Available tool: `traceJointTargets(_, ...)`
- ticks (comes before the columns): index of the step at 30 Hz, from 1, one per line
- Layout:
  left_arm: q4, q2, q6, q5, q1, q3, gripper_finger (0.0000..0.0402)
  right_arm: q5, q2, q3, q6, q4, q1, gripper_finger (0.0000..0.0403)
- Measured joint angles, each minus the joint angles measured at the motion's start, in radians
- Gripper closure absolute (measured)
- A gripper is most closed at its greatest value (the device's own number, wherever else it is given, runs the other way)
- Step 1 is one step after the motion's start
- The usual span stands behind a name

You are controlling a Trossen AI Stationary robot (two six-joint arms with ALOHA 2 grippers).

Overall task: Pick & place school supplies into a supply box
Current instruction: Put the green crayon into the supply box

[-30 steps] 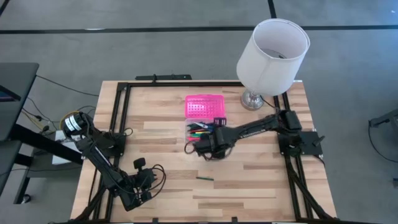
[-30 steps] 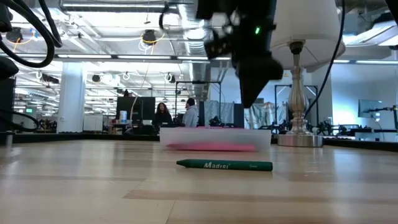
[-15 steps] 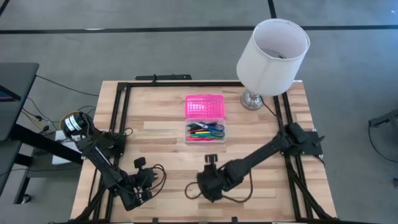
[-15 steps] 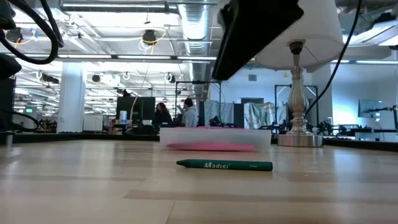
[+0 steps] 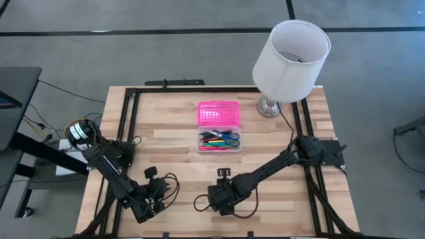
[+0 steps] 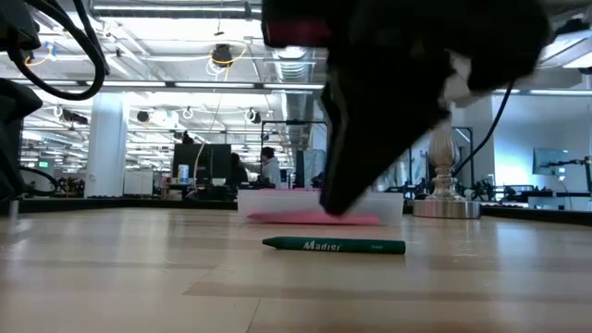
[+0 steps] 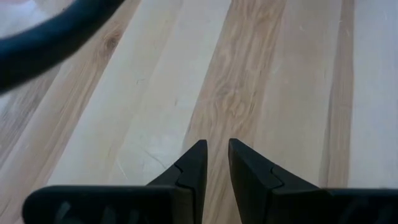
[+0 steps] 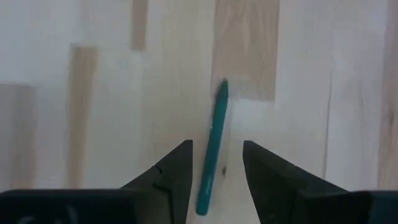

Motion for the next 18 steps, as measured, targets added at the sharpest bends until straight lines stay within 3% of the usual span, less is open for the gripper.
traceJointTargets(18,0.0,0.0,0.0,-0.004,0.0,0.0,0.034,-0.021,-0.002,-0.109,0.129,0.096,0.0,0.0288)
